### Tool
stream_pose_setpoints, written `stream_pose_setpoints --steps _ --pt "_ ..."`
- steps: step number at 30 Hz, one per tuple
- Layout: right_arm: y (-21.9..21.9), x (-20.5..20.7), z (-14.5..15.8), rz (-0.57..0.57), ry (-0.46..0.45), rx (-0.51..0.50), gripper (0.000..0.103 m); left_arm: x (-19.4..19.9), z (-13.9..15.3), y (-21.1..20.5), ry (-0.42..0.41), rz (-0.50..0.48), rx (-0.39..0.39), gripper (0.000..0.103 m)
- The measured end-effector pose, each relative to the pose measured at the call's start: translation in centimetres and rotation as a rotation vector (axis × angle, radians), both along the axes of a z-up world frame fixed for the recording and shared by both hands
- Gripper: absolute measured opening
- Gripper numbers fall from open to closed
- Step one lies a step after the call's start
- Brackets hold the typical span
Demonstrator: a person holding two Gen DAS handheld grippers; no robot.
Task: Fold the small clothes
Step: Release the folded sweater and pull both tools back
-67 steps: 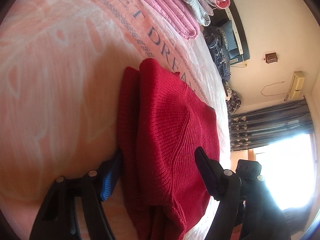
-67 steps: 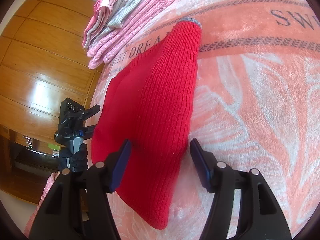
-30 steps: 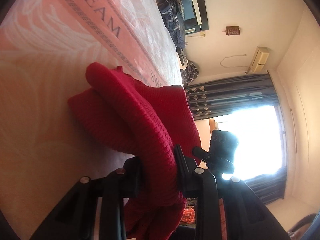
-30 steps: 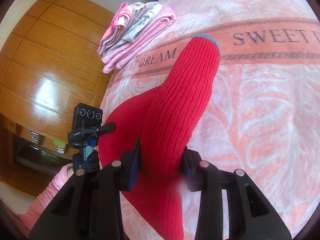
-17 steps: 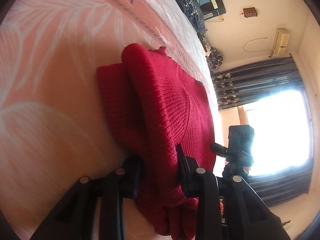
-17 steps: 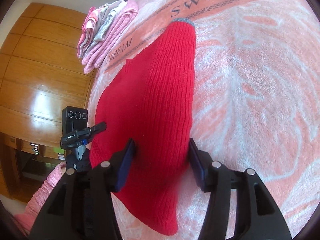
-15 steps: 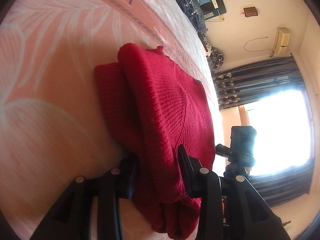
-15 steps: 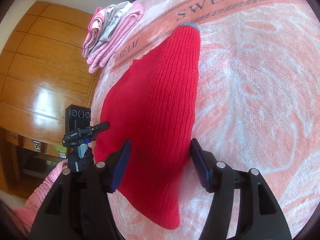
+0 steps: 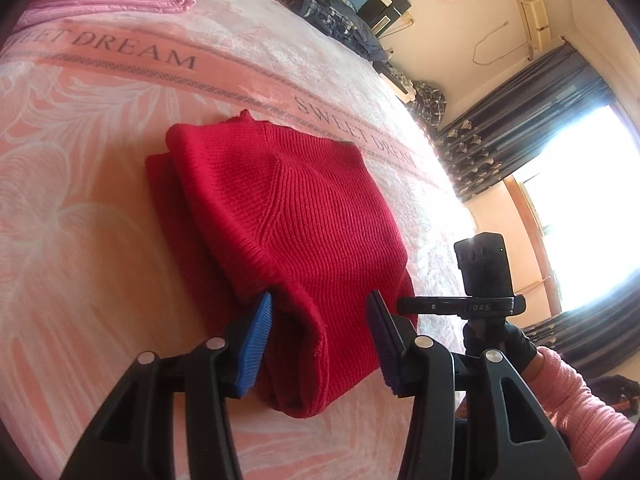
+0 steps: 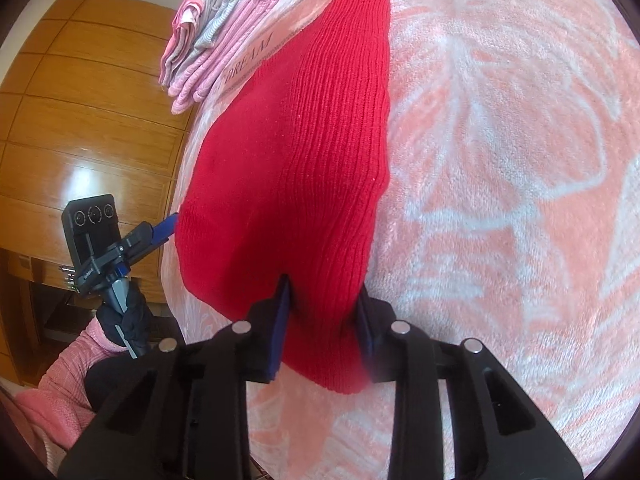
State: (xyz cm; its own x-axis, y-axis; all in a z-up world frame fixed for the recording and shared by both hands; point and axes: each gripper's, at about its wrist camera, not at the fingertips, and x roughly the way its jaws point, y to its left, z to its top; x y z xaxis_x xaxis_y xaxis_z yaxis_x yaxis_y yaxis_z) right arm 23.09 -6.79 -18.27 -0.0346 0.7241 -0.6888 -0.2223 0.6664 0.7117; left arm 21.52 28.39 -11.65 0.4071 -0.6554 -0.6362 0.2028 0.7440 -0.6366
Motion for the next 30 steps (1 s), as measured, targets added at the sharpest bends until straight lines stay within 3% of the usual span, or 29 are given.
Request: stream_pose_setpoints --steps 5,9,11,18,21,22,26,30 --pt "-0.2 -0.2 -0.3 -0.007 0.006 -0.007 0.023 0.0 0.1 -1.8 -0.026 -0.045 0.073 0.049" --pt "-0.4 -0.4 -0.7 -0.004 0.013 -0.049 0.022 -0.1 -3.3 -1.4 0.083 -0.032 0.142 0.048" --pt "-0.2 -0.4 -0.8 -0.003 0.015 -0.067 0.02 -0.2 -5.5 -0.9 0.146 -0.023 0.146 0.043" --pt "0.8 -0.5 -0.5 0.003 -0.008 -0.112 0.021 -0.5 -5.7 -1.6 0.095 -0.042 0.166 0.043" --pt "1.1 -0.7 0.4 0.005 -0.033 -0.142 0.029 -0.6 -5.3 -1.2 0.108 -0.036 0.148 0.047" --pt "1.2 -0.8 1.1 0.002 -0.053 -0.166 0.037 -0.6 -4.9 -0.9 0.12 -0.026 0.14 0.047" --pt "1.7 -1.7 6.1 -0.008 -0.224 -0.231 0.05 -1.0 -1.8 -0.2 0.096 -0.001 0.161 0.05" --pt "2.1 -3.4 12.1 -0.079 -0.383 -0.232 0.069 -2.1 2.7 -0.8 0.038 0.013 0.207 0.072"
